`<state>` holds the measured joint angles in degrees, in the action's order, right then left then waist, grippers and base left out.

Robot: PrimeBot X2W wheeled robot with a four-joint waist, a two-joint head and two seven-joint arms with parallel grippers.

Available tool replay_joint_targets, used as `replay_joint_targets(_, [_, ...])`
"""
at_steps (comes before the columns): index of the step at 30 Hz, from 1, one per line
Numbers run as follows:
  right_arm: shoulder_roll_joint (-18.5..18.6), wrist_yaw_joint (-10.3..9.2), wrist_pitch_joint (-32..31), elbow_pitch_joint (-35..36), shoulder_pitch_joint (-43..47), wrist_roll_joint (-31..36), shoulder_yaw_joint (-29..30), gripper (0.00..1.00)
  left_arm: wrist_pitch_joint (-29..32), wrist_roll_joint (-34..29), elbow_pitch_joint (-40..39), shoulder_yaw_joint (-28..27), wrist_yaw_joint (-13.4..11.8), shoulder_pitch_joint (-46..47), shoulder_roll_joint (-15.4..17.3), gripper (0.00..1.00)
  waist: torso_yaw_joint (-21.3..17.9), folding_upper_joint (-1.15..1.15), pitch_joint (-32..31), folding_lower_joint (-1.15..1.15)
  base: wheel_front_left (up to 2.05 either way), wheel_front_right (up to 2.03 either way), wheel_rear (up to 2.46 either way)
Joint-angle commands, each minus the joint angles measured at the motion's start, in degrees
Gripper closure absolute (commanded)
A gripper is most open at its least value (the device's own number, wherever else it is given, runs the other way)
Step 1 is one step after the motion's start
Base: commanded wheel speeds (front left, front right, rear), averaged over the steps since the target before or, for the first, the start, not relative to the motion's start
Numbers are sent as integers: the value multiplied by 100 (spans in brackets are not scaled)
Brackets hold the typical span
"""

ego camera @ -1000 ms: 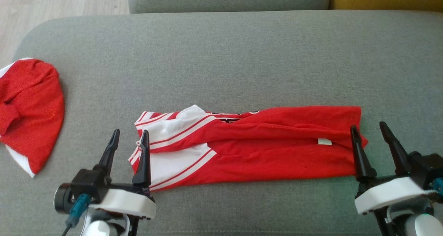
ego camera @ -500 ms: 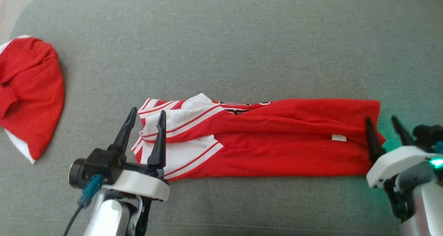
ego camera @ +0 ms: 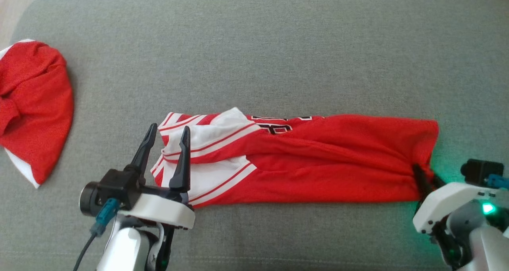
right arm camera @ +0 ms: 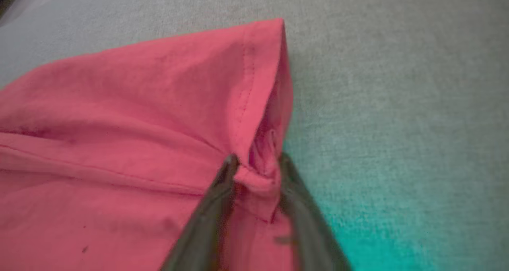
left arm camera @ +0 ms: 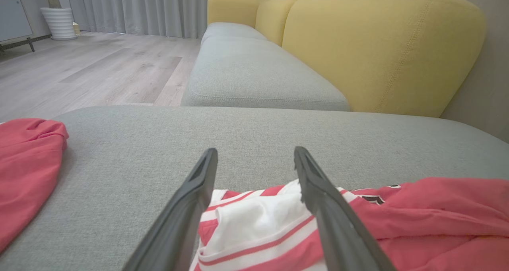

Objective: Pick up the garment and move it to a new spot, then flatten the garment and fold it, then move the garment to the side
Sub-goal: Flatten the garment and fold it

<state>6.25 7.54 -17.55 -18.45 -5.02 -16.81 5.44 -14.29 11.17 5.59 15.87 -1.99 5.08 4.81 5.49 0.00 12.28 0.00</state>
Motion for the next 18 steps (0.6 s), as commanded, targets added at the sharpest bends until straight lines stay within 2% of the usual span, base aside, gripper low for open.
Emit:
replay_joint_targets(1, [-45,-5,-101,43,214,-49,-214,100,-69,8,-193,-221,-7,214,29,0,-11,0,-6,0,0,0,0])
replay_joint_targets(8, [80,-5,138,467,156,-1,19,100,-70,0,-259,-298,-25,162,27,0,-94,0,-51,0,0,0,0])
replay_joint_targets(18, [623,-5,71,752,-43,18,975,100,-70,-14,-311,-340,-2,149,8,0,-231,0,-44,0,0,0,0])
